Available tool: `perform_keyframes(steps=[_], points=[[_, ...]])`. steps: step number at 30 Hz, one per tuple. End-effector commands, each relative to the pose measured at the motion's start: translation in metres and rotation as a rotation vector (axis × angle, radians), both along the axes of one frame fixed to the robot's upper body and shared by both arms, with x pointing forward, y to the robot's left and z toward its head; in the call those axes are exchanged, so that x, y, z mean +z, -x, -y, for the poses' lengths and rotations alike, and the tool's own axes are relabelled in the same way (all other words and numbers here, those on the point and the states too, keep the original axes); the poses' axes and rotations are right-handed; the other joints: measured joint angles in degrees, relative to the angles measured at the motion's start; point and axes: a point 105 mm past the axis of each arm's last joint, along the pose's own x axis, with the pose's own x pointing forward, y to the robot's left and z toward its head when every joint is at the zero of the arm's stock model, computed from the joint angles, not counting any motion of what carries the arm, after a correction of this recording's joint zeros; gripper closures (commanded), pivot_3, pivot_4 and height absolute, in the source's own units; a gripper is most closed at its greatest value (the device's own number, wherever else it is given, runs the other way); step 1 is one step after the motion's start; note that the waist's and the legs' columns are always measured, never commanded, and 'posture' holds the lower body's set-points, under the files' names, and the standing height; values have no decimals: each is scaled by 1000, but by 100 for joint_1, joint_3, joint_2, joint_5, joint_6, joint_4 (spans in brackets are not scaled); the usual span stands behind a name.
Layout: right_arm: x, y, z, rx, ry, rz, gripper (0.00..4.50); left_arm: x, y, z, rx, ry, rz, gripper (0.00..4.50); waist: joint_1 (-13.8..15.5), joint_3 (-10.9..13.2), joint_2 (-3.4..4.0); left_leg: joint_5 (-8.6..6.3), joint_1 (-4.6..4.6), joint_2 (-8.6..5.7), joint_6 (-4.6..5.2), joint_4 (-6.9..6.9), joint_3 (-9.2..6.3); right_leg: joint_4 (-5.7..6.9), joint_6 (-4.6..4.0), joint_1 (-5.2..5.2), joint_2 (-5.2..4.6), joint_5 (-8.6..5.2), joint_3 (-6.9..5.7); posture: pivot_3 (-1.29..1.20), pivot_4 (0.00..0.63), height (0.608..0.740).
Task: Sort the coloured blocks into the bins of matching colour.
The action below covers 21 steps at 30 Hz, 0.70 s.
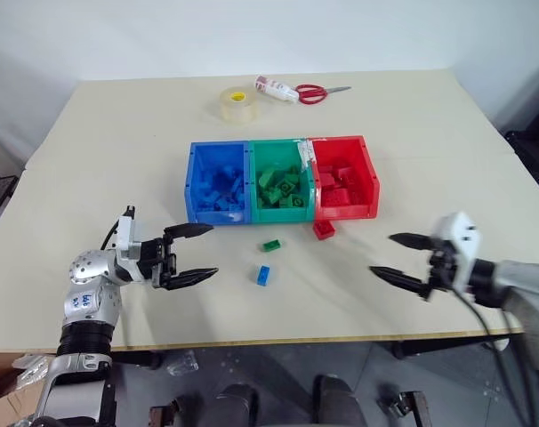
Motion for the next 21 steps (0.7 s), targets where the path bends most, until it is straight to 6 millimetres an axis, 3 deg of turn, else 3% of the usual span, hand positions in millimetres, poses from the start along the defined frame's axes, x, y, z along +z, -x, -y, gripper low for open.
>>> perform_keyframes(steps=[1,6,15,18,21], points=[[-4,-15,-15,-13,-15,34,5,6,6,1,-23,-11,45,0,4,0,0,0,0,-2,0,0,0,0,0,0,0,0,1,0,150,740],[-16,-40,-29,-63,-49,51,5,6,9,-4,0,-15,47,0,-7,0,0,0,0,-5,0,1,-6,3,0,1,0,0,1,0,150,740],[-25,-60,-52,-78,-105,66,5,5,15,-8,30,-15,44,0,-141,-2,-1,1,3,-1,-1,-1,-12,8,0,1,4,0,-1,0,150,740],[-23,-60,-58,-74,-148,61,593,5,16,-8,35,-14,45,0,-151,-3,-1,1,4,0,-1,-3,-13,8,0,1,5,0,-1,0,150,740],[-22,-59,-60,-71,-157,59,1597,4,17,-8,37,-13,44,0,-158,-3,0,0,6,1,-1,-7,-12,8,0,-1,7,0,-1,0,150,740]])
